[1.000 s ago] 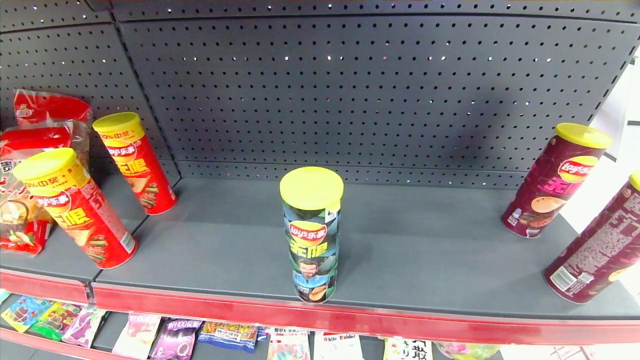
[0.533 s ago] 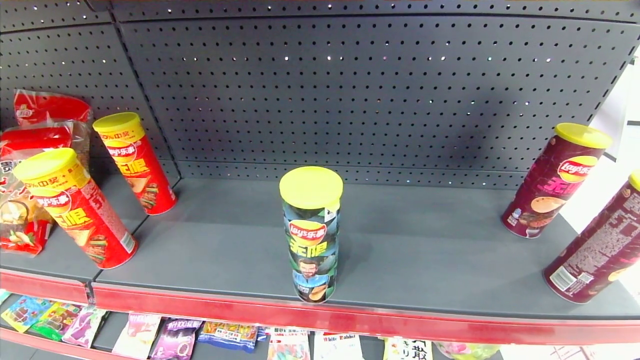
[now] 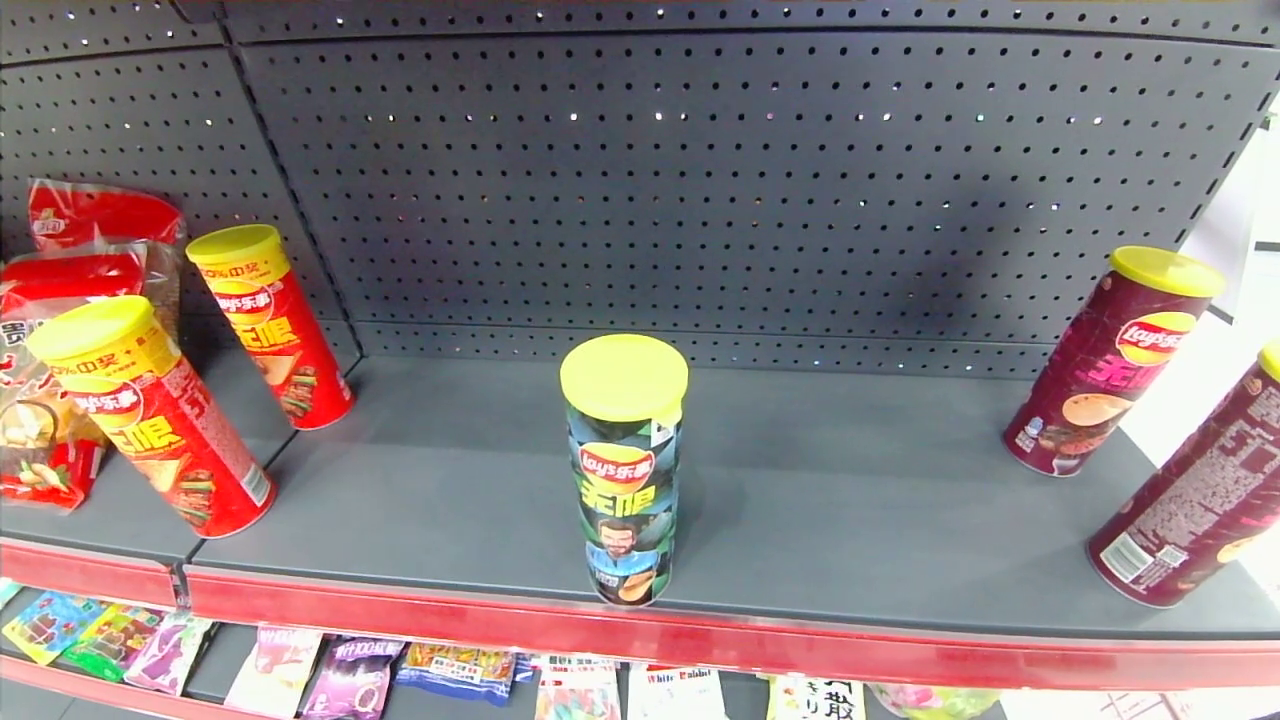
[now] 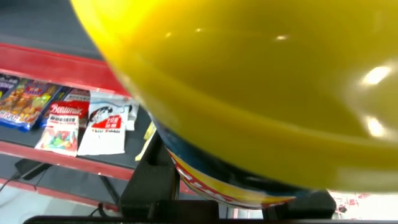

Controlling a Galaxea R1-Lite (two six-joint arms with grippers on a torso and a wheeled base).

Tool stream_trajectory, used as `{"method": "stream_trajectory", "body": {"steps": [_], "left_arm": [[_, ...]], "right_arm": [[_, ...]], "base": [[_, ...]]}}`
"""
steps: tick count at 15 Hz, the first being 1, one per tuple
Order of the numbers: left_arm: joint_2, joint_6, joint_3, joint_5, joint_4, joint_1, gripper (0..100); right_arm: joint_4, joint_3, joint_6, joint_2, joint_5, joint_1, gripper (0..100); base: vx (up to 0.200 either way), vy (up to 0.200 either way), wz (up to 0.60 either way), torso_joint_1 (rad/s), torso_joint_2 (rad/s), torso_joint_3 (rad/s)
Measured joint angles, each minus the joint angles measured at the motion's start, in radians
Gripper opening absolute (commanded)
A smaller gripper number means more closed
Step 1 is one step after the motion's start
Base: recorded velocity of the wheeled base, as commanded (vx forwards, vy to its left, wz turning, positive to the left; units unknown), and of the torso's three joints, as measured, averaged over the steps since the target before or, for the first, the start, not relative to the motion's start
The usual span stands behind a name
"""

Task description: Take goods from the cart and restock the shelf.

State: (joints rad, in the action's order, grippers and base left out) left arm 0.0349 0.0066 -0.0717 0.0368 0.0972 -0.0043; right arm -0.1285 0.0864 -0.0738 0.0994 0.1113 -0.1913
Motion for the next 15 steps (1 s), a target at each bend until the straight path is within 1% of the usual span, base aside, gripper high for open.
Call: {"method": "stream_trajectory", "body": {"steps": [4, 7, 9, 10, 15], "left_arm": [[-0.030, 0.004, 0.004, 0.000, -0.001, 0.004, 100], [-0.033, 0.015, 0.006, 0.001, -0.002, 0.004, 100], [-0.034, 0.037, 0.010, 0.001, -0.023, 0.004, 100], [-0.034, 0.041, 0.012, 0.000, -0.025, 0.004, 100], [-0.034, 0.040, 0.014, 0.000, -0.026, 0.004, 100]], "right_arm": [[0.003, -0.005, 0.002, 0.000, -0.003, 0.000, 0], [0.003, -0.006, 0.003, 0.000, -0.003, 0.000, 0], [0.004, -0.006, 0.005, 0.000, -0.003, 0.000, 0], [0.003, -0.006, 0.005, 0.000, -0.003, 0.001, 0], [0.003, -0.005, 0.017, 0.000, -0.003, 0.000, 0]], "base": [[0.000, 0.000, 0.00, 0.000, 0.00, 0.000], [0.000, 0.000, 0.00, 0.000, 0.00, 0.000], [-0.200, 0.000, 0.00, 0.005, 0.00, 0.005], [-0.200, 0.000, 0.00, 0.022, 0.01, 0.007], [0.000, 0.000, 0.00, 0.000, 0.00, 0.000]]}}
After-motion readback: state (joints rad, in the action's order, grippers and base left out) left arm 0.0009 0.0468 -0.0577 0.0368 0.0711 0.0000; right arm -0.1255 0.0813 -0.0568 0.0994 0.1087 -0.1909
